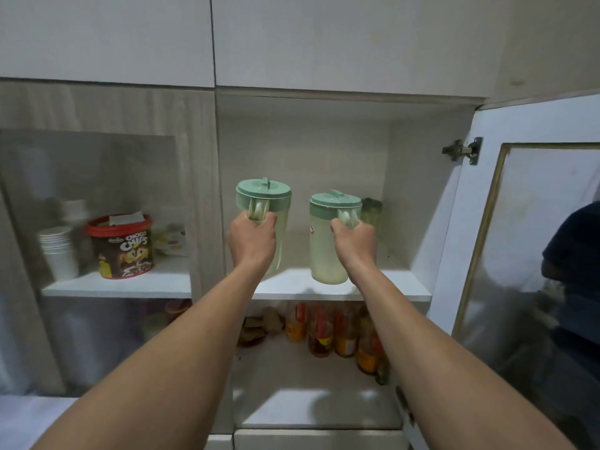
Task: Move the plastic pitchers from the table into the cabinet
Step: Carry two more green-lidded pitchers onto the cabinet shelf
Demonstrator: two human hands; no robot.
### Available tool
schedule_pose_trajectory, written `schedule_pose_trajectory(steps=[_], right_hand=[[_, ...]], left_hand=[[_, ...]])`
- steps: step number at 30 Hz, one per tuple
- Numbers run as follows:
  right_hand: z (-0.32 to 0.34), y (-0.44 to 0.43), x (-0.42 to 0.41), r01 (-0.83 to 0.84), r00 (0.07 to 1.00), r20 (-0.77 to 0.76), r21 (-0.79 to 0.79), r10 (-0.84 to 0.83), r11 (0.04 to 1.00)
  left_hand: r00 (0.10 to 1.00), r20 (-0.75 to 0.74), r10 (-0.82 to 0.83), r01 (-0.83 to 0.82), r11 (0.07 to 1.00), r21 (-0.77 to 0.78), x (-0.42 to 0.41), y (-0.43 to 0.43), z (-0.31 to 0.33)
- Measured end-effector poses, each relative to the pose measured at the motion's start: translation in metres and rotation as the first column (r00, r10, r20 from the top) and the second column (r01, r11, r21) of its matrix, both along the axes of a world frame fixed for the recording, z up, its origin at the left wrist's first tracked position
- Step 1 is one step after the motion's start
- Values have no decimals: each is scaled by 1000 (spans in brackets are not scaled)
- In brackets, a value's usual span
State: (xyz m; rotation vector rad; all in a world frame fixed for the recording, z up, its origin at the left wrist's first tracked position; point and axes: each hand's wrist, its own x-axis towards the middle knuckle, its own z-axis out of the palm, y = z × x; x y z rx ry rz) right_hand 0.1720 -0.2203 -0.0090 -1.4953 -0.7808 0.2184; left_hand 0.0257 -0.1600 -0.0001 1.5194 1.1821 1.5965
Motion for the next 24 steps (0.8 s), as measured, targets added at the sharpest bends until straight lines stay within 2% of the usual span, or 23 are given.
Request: schedule_pose_trajectory(steps=[10,19,24], right_hand=[[-19,114,75,65,998,-15,-22,-65,998],[-49,235,140,41,997,-57,-42,-43,998],[-70,309,175,14,998,-62,-33,-16,999]], left_hand=[[1000,-21,-16,15,1000,-21,79,127,-21],[1000,1,21,-21,997,-70,149,253,-53],[997,-58,49,-53,996,-66,192,313,-65]])
